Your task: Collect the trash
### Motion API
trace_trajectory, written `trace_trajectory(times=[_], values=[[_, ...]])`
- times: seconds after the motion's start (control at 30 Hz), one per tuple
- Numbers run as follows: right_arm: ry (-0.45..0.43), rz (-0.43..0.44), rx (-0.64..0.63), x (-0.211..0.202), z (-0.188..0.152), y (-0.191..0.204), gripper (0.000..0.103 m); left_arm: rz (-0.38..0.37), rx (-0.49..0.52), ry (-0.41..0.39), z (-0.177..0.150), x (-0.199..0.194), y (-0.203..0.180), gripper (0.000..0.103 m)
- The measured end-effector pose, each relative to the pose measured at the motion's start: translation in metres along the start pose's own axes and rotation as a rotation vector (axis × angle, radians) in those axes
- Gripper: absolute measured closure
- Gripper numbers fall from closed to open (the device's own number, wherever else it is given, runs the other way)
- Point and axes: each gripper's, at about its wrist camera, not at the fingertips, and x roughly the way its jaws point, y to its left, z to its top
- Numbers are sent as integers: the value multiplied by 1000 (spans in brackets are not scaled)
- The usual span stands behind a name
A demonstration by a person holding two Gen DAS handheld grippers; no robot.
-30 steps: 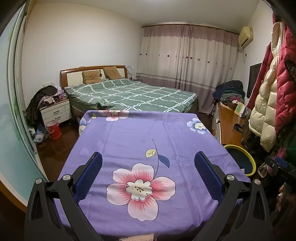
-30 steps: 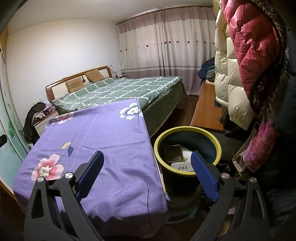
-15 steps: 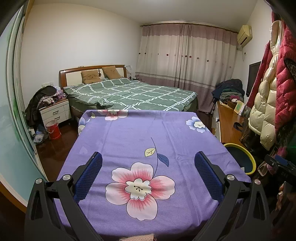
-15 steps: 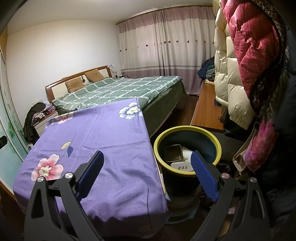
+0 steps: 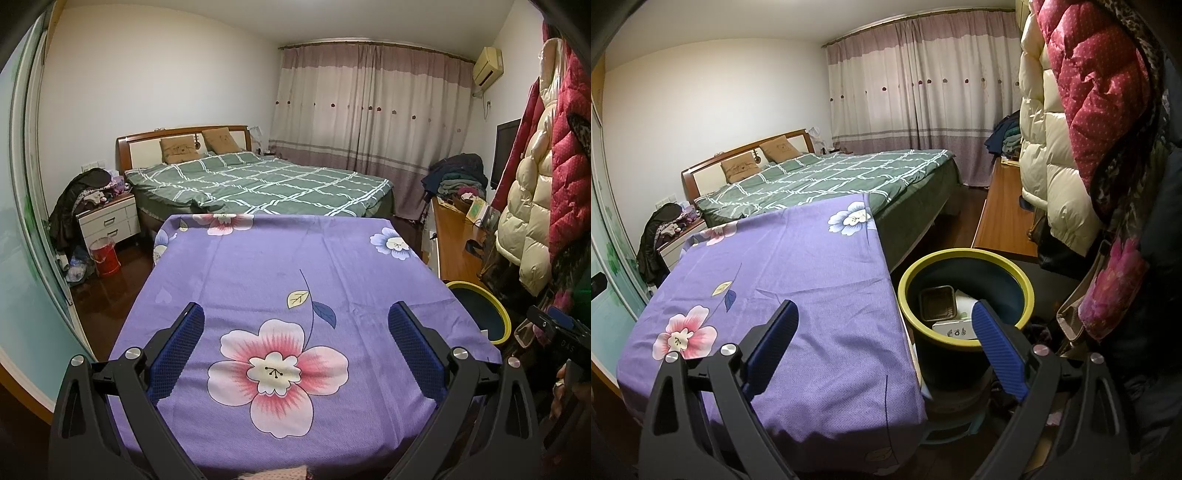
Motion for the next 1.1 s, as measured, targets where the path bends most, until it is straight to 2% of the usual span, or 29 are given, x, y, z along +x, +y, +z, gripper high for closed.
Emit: trace_trajectory(times=[1.1], values=[[6,0,0,4,-4,3,13,-7,0,13,-5,5,0,5]])
